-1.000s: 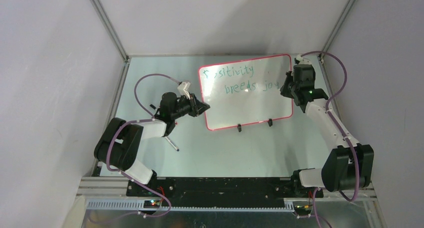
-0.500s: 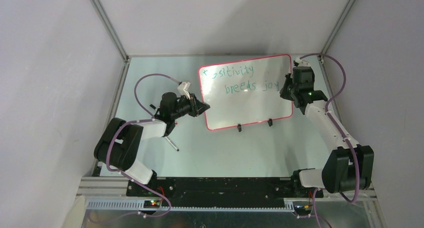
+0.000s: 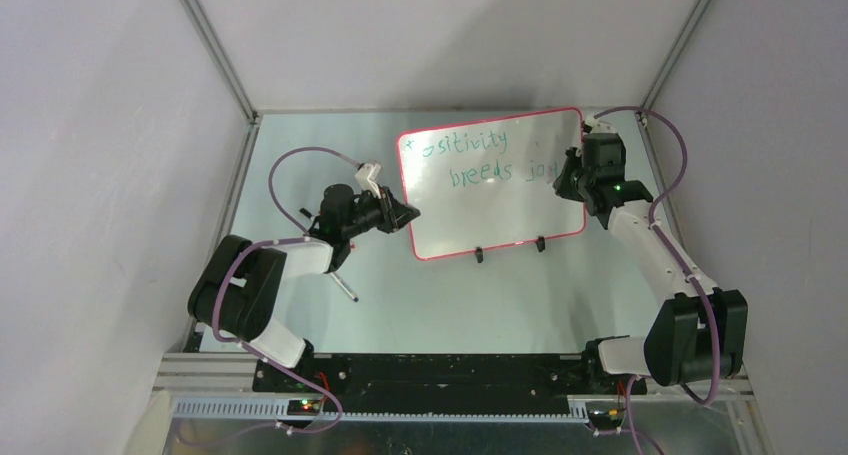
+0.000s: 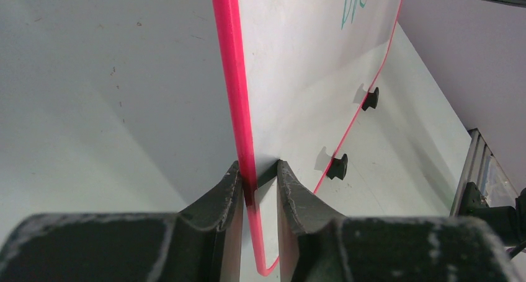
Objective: Write a sentence on the whiteboard
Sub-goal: Write a sentence on the whiteboard, then pick up the pen cap from the center of the board, then insert the whiteboard marker without the cap into the pen cap.
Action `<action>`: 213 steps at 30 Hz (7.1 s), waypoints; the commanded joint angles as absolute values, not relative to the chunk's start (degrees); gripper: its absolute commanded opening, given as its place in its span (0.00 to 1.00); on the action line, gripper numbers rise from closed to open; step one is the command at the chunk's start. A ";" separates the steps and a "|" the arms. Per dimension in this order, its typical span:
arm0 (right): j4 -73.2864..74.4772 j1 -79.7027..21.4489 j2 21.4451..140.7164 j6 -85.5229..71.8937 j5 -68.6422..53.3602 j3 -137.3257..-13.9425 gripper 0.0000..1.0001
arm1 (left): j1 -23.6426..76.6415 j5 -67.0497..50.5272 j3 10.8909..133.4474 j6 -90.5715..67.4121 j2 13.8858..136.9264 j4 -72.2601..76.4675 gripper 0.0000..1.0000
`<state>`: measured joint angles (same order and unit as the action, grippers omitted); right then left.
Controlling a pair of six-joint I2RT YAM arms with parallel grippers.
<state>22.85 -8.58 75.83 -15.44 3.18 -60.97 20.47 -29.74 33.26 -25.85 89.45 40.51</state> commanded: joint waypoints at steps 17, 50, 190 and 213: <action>22.68 -12.33 60.25 -15.29 -10.10 -60.09 0.00 | 20.83 -19.82 28.34 -22.68 79.87 41.55 0.71; 16.90 -26.89 54.45 -15.58 -12.87 -55.30 0.00 | 11.40 26.20 44.03 -79.11 64.85 -39.68 0.58; -18.87 -70.48 79.19 4.38 16.25 -55.67 0.00 | 5.46 -23.92 25.09 -92.69 31.20 -13.65 0.00; -39.57 -71.85 89.59 11.21 24.10 -56.75 0.00 | 5.61 -24.67 24.74 -101.43 30.00 -9.55 0.00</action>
<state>-29.30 -71.18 86.87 7.16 20.08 -54.28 5.54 -22.26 24.08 -98.30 30.68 -12.86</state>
